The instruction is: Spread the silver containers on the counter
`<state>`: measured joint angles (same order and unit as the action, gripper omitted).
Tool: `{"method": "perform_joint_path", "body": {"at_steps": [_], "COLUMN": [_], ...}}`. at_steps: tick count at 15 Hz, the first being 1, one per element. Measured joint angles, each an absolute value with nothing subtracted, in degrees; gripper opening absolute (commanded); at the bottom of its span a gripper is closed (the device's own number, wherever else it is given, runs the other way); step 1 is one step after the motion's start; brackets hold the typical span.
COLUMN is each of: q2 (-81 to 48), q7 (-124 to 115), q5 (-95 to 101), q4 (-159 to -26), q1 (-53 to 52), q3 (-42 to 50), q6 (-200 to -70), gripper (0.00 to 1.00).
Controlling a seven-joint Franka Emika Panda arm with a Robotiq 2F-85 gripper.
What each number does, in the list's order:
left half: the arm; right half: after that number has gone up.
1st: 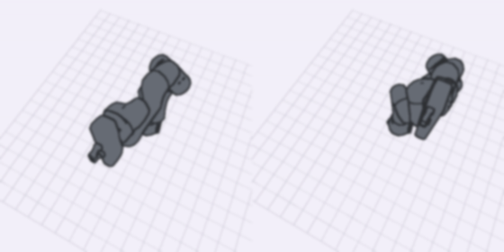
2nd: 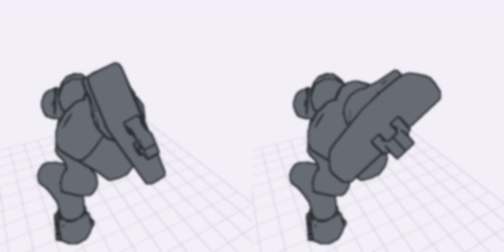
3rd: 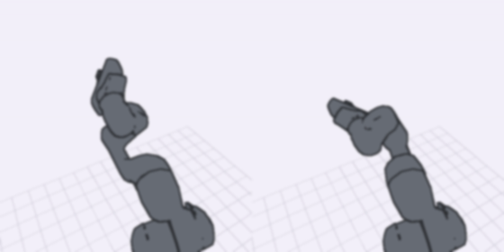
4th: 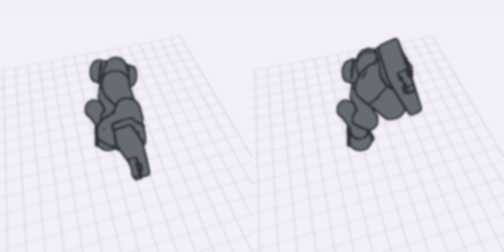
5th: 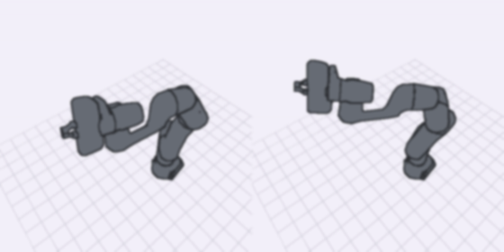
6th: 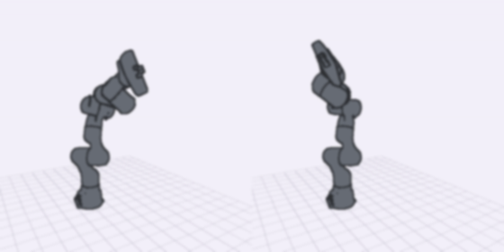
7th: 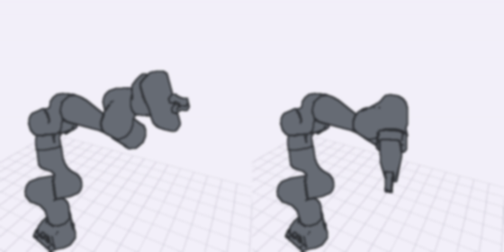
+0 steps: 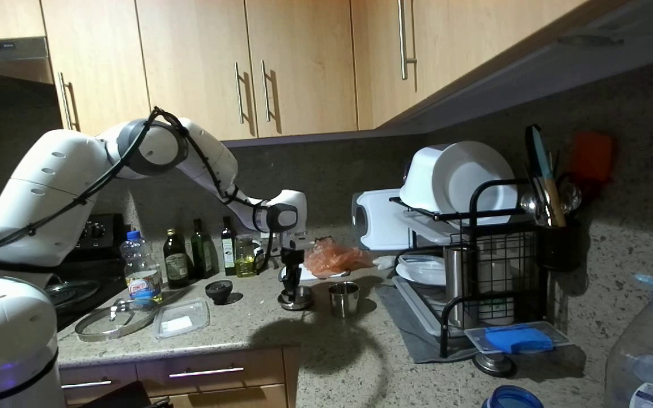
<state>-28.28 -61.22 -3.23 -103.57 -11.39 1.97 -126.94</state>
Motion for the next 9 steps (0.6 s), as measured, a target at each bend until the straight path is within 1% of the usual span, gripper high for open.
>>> {"method": "perform_joint_path", "body": {"at_steps": [4, 9], "q2": [-26.8, -20.8], "q7": [-61.2, -61.2], "q5": [-3.2, -3.3], "q4": [-105.4, -112.1], "q1": [-11.4, -10.8], "q3": [2.1, 2.1], "q6": [-129.2, -136.5], "gripper": [0.02, 0.02]}}
